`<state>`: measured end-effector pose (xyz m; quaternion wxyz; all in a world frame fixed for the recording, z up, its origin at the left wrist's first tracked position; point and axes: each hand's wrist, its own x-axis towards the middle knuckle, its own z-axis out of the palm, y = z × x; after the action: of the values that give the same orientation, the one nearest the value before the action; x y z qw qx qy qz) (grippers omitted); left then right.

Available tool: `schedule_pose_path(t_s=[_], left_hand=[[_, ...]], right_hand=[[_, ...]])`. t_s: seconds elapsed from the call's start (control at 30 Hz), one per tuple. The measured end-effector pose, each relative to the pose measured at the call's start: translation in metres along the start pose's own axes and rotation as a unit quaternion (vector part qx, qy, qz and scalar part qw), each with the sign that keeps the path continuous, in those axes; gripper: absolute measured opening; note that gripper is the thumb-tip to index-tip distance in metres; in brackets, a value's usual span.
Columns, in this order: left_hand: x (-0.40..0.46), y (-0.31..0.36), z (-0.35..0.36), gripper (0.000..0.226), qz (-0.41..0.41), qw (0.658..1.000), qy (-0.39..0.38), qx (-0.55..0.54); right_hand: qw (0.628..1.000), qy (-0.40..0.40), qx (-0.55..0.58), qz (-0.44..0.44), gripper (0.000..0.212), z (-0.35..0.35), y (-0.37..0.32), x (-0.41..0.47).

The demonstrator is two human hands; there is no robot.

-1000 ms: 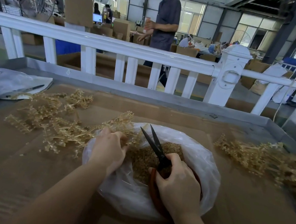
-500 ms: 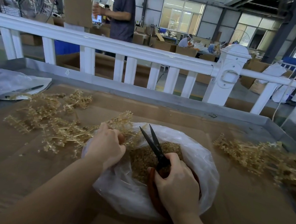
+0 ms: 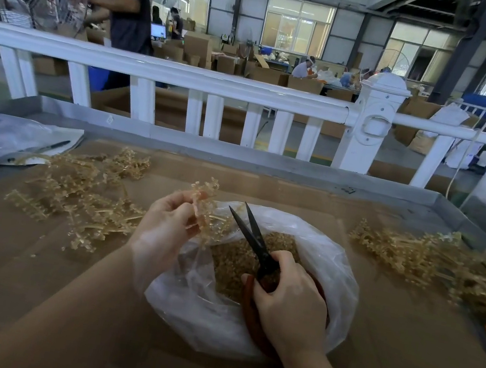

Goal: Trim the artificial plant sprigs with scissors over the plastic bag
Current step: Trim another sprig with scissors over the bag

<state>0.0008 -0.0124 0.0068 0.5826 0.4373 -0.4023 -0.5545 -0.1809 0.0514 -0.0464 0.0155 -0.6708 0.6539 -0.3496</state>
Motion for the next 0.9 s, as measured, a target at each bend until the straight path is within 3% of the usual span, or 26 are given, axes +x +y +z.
schedule_pose_path(t_s=[0.13,0.33,0.43,0.6,0.73,0.83,0.9], left_hand=[[-0.003,0.003,-0.003,0.023,-0.005,0.99,-0.016,-0.14],[-0.004,0.007,-0.006,0.029,-0.042,0.978,-0.02,-0.203],[-0.004,0.009,-0.009,0.014,-0.043,0.958,-0.018,-0.284],[-0.002,0.006,-0.011,0.023,-0.006,0.962,0.017,-0.271],[0.002,0.004,-0.003,0.027,0.048,0.98,0.011,-0.193],[-0.005,-0.002,0.001,0.027,0.086,0.996,-0.023,0.012],[-0.01,-0.009,0.003,0.032,0.116,0.981,-0.056,0.148]], right_hand=[[1.0,0.007,0.002,0.001,0.034,0.001,0.0,0.0],[1.0,0.006,0.001,0.004,0.034,0.001,0.0,-0.001],[1.0,0.009,0.005,0.004,0.035,0.0,0.0,-0.002],[1.0,0.009,0.007,0.005,0.038,0.0,-0.001,-0.002],[1.0,0.015,0.01,0.005,0.038,0.0,-0.001,-0.002],[1.0,0.026,0.012,0.003,0.037,0.0,-0.001,-0.002],[0.999,0.036,0.012,0.004,0.037,0.001,-0.001,-0.002]])
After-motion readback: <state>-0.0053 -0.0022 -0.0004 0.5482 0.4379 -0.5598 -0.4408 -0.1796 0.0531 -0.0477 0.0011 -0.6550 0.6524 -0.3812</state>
